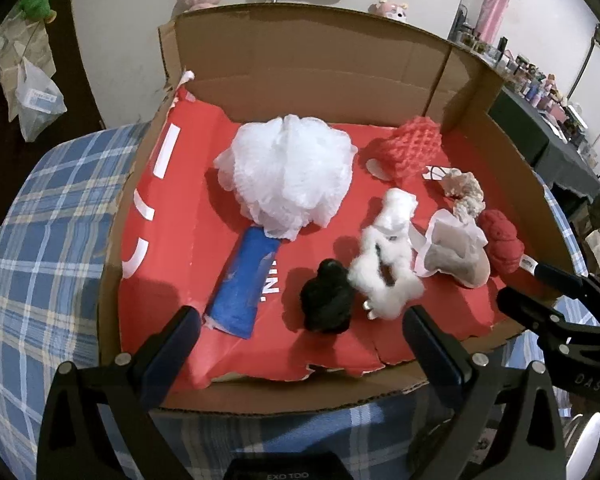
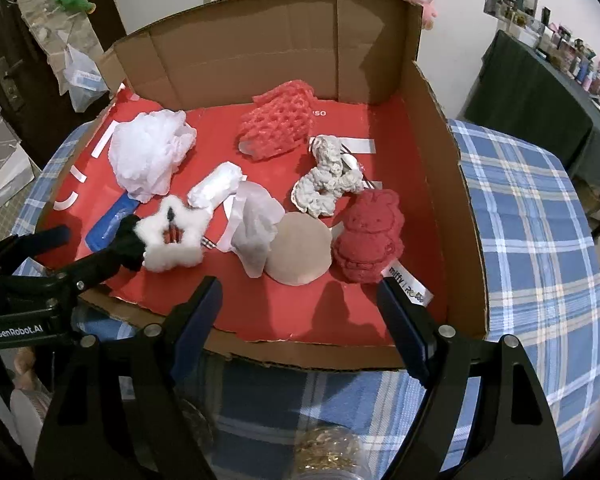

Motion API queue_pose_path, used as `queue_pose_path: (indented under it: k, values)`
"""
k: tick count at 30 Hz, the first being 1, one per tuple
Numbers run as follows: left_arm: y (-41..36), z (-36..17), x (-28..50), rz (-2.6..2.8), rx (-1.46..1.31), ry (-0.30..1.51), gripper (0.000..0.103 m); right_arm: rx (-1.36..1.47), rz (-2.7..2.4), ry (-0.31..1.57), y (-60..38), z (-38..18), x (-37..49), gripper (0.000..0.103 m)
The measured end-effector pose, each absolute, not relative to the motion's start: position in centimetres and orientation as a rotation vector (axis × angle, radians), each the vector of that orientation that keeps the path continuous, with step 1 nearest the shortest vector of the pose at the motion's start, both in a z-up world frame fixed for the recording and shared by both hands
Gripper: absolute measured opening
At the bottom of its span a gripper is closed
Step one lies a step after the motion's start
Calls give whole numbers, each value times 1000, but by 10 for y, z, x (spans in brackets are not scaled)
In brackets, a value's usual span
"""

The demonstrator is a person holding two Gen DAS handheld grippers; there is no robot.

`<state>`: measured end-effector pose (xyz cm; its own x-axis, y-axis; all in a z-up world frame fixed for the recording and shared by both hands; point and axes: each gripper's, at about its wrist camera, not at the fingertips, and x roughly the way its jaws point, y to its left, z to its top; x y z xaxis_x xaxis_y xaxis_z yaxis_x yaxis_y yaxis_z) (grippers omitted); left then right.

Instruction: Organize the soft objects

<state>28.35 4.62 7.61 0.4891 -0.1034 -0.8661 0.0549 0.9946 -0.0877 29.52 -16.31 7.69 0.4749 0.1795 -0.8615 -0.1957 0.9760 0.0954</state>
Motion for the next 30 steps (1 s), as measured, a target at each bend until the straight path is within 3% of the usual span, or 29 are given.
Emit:
queue_pose_path:
  k: [30]
  values:
    - [40,75,285,-101,-17,1052,103,-26,224,1042,-164,77,295,79]
